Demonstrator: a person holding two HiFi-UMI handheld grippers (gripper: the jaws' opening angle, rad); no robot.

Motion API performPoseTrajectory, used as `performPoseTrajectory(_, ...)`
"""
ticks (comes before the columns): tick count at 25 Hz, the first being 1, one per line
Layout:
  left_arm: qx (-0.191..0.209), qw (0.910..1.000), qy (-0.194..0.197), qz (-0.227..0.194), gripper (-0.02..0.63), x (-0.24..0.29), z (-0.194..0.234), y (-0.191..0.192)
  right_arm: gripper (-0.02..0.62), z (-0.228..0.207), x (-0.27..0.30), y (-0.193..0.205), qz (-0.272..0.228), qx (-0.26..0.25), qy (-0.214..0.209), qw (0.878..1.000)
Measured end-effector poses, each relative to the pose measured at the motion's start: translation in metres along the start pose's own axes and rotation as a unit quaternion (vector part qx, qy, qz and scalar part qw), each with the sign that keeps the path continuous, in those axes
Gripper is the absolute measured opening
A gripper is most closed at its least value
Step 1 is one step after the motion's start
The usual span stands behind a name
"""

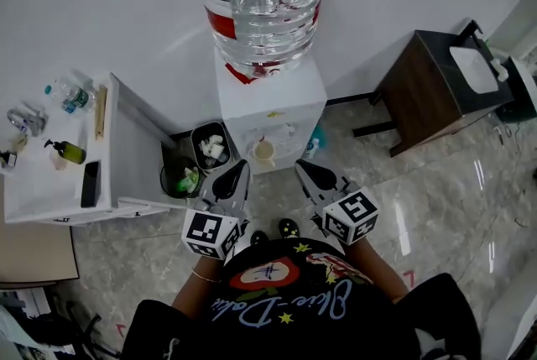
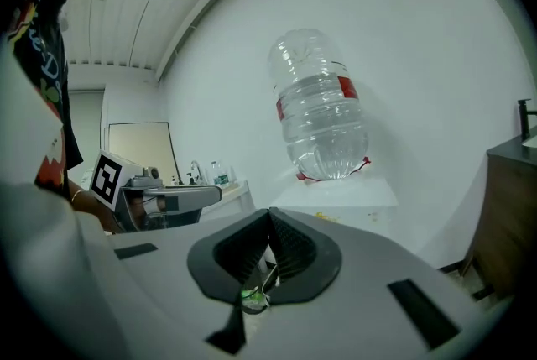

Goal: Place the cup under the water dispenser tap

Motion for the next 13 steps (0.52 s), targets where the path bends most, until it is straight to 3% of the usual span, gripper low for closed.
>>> performPoseTrajectory(8,-0.026,0.9991,0.02,-0.028,-0.003,-0.009,0.001,-0.006,0.012,0.002,-0.014,-0.006,-0.002,-0.008,0.027,1.0)
performPoseTrajectory(13,-0.002,0.9993,0.03,-0.021,-0.003,0.016,0.002,0.007,0.012,-0.019,-0.001,0.01,0.003,0.0,0.028,1.0)
Point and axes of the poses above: the fingertips, and each gripper's own axes: x forward along the fingers, z to its left, y out of its underside, the point moved 7 cm from there along -x, backward along the fingers, and after that the axes turned 6 degrees about z, right-handed, at the moved point
